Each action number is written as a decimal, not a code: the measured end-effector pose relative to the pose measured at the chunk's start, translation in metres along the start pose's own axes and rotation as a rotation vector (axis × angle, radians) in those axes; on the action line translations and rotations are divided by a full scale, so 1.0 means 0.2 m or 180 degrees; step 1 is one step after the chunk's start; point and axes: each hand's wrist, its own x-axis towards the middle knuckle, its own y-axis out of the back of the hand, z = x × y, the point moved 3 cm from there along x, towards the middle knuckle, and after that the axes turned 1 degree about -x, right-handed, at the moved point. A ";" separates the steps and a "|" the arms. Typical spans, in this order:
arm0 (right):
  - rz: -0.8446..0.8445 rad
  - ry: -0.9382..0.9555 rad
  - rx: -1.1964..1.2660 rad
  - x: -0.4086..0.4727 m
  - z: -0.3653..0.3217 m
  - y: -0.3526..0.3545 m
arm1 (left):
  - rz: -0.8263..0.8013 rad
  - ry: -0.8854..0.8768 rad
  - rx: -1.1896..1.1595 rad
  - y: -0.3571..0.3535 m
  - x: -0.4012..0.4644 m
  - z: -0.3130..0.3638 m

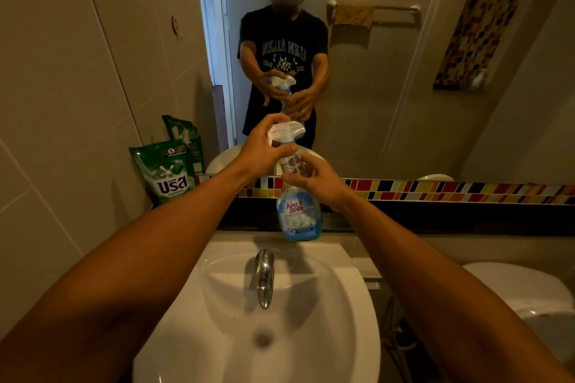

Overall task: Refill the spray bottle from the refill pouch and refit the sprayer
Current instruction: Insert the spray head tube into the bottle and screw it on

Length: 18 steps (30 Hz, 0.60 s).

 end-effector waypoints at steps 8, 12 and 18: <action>-0.0356 -0.0303 0.0430 -0.02 0.00 0.03 | -0.0235 0.0079 -0.0126 0.01 0.00 0.01; -0.0446 -0.0398 0.0513 -0.04 0.01 0.03 | -0.0324 0.0161 -0.0209 0.02 0.00 0.00; -0.0447 -0.0500 0.0418 -0.06 0.01 0.02 | -0.0312 0.0255 -0.0198 0.02 -0.03 -0.04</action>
